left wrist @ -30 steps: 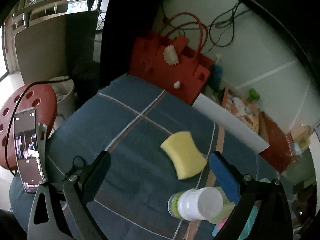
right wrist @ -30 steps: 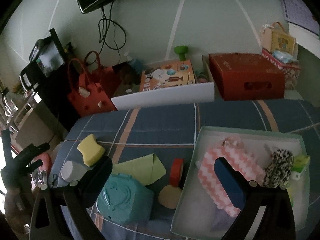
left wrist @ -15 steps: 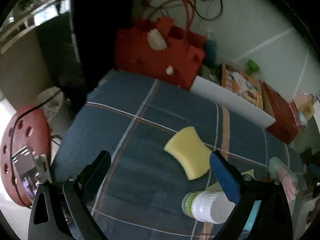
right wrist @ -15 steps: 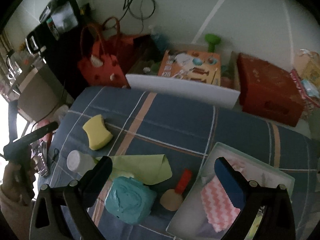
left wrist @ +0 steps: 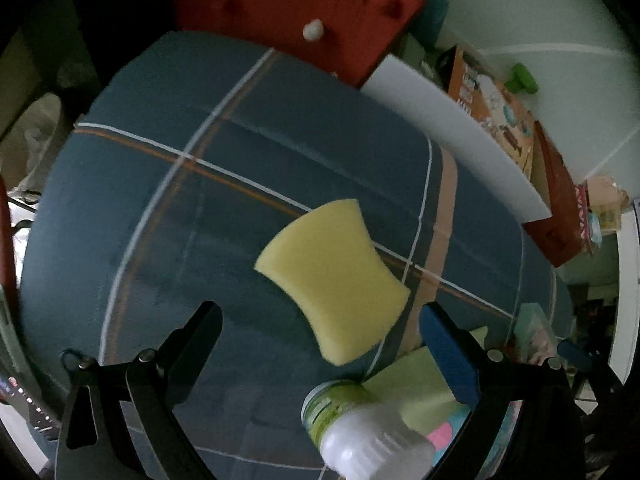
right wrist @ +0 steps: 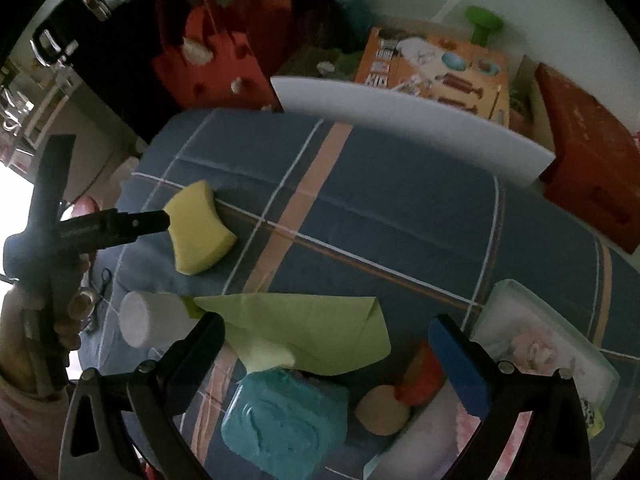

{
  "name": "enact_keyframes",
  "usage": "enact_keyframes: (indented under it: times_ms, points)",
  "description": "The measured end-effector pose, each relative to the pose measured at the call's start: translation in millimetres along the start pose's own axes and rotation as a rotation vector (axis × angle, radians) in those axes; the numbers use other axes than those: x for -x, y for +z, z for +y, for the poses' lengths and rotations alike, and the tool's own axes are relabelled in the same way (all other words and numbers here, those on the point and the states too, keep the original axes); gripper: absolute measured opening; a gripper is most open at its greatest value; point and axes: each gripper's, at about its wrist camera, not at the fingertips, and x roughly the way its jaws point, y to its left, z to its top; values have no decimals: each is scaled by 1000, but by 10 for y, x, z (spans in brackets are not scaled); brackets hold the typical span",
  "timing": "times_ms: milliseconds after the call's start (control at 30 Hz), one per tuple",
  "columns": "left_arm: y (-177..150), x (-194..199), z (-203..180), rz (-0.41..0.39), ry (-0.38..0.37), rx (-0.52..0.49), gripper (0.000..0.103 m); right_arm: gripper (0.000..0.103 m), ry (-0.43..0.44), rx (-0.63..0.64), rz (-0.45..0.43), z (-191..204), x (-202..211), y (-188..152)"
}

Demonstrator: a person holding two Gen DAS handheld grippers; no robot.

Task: Organize soft objects
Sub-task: 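Reach the left tool to the yellow sponge and grasp it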

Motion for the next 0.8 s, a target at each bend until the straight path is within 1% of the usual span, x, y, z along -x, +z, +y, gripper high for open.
enact_keyframes:
  times_ms: [100,133,200,267,300,533,633,800]
  points:
    - [15,-156,22,47,-37,14,98,103,7,5,27,-6,-131,24]
    - [13,-204,28,59,-34,13,97,103,11,6,41,-11,-188,29]
    - [21,-264,36,73,-22,3,92,103,13,8,60,-19,-263,42]
    - [26,-327,40,90,-26,-4,88,103,16,14,85,-19,-357,54]
    - [29,-350,35,94,-24,-9,88,103,17,16,98,-21,-404,65]
    - [60,-408,-26,115,-23,-51,88,98,34,0,175,-91,-658,58]
    - [68,-435,-76,117,-19,-69,88,96,35,0,192,-108,-700,47]
    - [76,-445,-124,106,-52,-61,87,95,31,23,196,-88,-700,52]
